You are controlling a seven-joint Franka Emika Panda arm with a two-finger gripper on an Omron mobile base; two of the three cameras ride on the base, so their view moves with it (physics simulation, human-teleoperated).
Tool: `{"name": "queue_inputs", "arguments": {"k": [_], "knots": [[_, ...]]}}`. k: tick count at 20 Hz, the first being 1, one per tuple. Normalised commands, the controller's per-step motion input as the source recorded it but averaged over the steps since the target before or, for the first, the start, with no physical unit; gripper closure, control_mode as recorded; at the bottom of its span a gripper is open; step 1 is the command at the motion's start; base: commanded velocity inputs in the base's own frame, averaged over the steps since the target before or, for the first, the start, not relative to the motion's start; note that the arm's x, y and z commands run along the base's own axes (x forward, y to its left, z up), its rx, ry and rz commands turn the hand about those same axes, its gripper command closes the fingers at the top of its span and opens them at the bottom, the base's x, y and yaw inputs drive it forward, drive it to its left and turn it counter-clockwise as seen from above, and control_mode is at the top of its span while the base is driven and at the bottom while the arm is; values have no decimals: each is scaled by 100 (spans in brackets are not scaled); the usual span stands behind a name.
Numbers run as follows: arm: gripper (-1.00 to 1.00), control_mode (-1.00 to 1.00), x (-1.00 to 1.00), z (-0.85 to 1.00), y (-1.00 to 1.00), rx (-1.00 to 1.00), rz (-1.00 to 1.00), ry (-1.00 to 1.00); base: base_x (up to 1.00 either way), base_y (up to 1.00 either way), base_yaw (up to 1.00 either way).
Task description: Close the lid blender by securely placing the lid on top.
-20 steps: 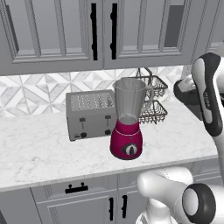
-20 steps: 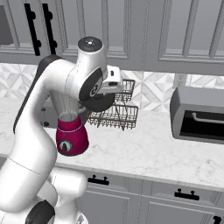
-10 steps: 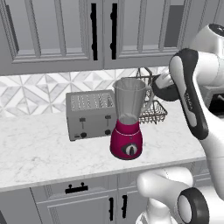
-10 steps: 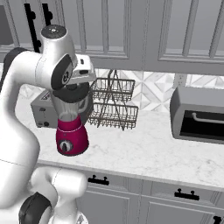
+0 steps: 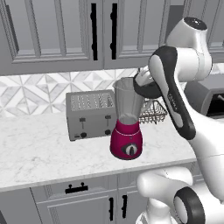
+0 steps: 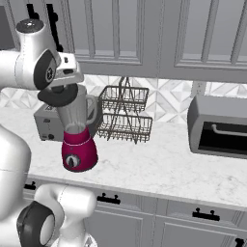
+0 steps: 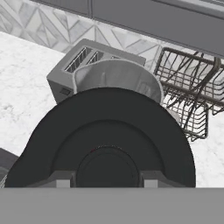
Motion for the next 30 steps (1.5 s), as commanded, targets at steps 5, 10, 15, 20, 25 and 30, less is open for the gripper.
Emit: {"name": "queue_inputs", "arguments": {"k": [5,10,15,20,25,30], "knots": [[100,-100,15,0,22,0,0,1,0,0,0],[100,-100,15,0,2,0,0,0,0,0,0],[100,-100,17,0,5,0,0,0,0,0,0],[100,-100,19,-3,6,0,0,0,0,0,0],[100,-100,18,-12,3,0,0,0,0,0,0],[100,-100,20,-16,2,0,0,0,0,0,0]]}}
